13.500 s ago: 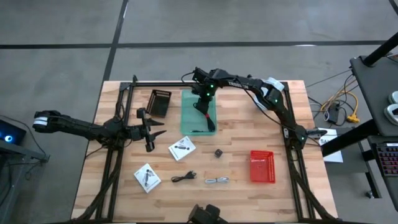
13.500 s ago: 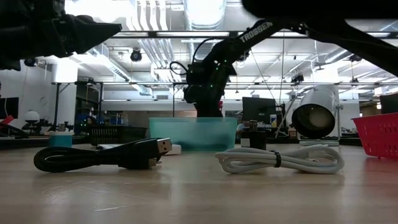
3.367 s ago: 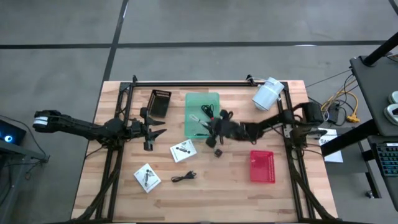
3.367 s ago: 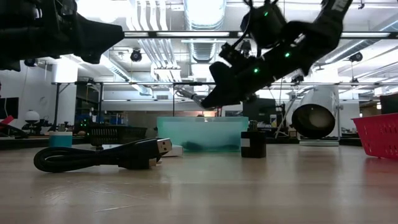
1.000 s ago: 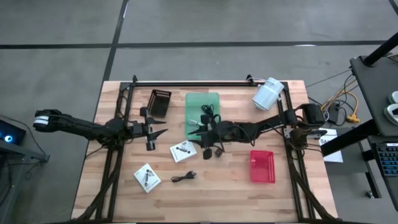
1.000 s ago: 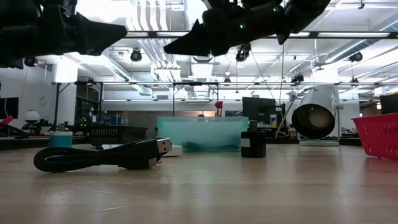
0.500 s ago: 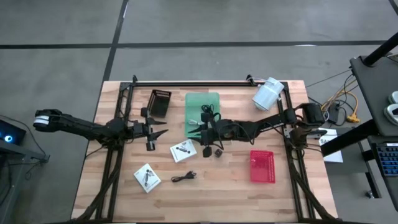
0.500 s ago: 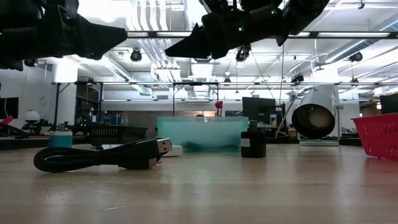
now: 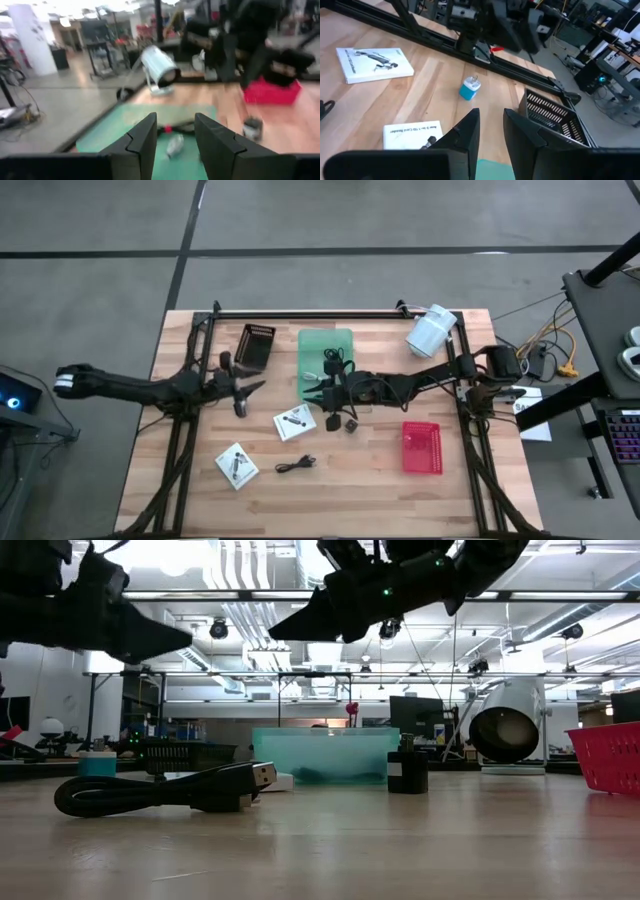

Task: Pick and place items into bin
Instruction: Put the black charger cable into the green bin

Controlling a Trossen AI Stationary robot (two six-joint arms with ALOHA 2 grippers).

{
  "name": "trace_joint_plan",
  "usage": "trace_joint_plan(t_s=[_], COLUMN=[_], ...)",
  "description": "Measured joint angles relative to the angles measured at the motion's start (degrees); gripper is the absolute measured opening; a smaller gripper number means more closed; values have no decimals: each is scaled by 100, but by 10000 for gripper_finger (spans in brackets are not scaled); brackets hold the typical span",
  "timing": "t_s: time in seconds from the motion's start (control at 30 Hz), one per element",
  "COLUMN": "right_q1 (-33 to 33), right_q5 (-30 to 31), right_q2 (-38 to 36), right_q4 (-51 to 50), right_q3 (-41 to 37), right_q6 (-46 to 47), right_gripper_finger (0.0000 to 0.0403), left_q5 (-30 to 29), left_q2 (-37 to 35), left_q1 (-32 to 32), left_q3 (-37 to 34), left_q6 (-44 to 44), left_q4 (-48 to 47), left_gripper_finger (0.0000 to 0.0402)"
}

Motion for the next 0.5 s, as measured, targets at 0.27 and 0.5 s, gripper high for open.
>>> trace_joint_plan(t_s=[0.27, 0.5], right_q1=[2, 2], right_q5=[-7, -20], right_q2=[0, 0], right_q4=[-4, -34], right_q3=[0, 0], right_q6=[6, 51], right_gripper_finger=[68, 73], left_q5=[29, 72], left_q2=[-1452, -2442], left_q1=[1, 2], left_q3=[-9, -9], left_q6=[-175, -144], left_q4=[-1534, -2453], left_gripper_finger=[35, 10])
